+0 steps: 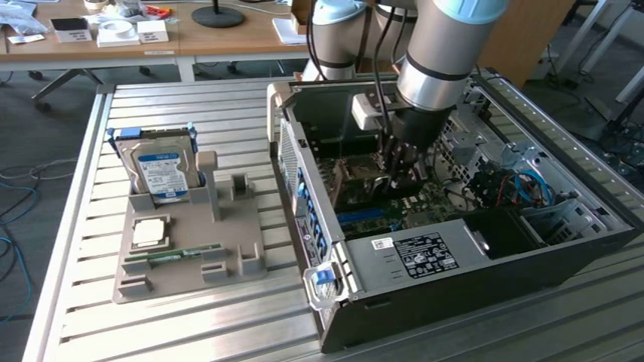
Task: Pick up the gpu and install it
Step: 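Insert the gpu into the slot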
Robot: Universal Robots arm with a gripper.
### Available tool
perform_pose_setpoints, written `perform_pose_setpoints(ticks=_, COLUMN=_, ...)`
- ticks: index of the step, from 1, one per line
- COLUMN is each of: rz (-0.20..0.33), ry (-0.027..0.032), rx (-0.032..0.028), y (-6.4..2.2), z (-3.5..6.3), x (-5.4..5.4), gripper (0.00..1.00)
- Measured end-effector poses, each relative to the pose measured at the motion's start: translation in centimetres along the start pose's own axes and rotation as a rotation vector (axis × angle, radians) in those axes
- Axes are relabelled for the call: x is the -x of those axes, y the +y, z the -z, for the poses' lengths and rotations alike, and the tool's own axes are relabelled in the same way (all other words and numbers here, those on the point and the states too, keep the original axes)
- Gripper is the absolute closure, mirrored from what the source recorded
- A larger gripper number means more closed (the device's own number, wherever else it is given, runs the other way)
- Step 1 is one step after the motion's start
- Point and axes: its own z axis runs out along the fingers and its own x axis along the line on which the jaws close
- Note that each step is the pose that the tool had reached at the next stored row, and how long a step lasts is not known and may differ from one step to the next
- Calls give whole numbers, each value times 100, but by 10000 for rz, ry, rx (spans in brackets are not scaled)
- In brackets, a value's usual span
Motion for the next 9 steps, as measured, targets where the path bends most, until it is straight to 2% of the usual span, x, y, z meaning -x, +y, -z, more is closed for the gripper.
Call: perform_pose_setpoints(ticks=9, rz=-1, ry=-2, rx=-1, y=17, z=-12, x=-1, gripper=73)
